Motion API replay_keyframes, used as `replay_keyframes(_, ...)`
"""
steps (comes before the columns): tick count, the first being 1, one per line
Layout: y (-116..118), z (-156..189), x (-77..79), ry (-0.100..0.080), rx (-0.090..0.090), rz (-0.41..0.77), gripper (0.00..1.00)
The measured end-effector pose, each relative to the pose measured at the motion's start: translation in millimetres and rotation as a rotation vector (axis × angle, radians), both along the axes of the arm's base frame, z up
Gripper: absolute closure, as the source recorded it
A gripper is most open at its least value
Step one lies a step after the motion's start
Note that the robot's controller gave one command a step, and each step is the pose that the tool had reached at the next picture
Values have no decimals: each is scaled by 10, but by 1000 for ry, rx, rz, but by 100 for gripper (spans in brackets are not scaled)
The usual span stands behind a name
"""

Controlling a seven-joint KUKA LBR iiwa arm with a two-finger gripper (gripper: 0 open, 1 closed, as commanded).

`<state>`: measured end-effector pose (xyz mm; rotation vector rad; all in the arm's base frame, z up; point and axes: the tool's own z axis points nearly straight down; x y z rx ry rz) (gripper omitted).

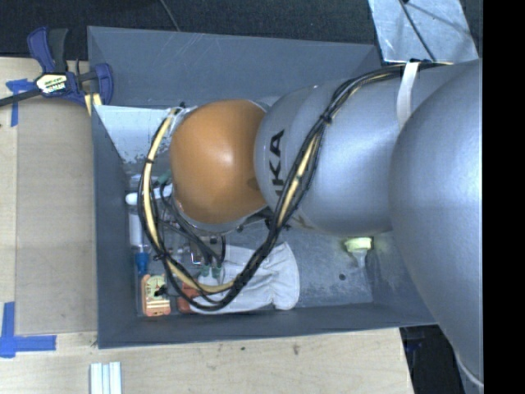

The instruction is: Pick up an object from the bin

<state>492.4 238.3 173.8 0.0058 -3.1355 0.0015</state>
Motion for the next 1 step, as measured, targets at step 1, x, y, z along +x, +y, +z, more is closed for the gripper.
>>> replay_keyframes(1, -13, 47, 22, -8, 2, -4, 0)
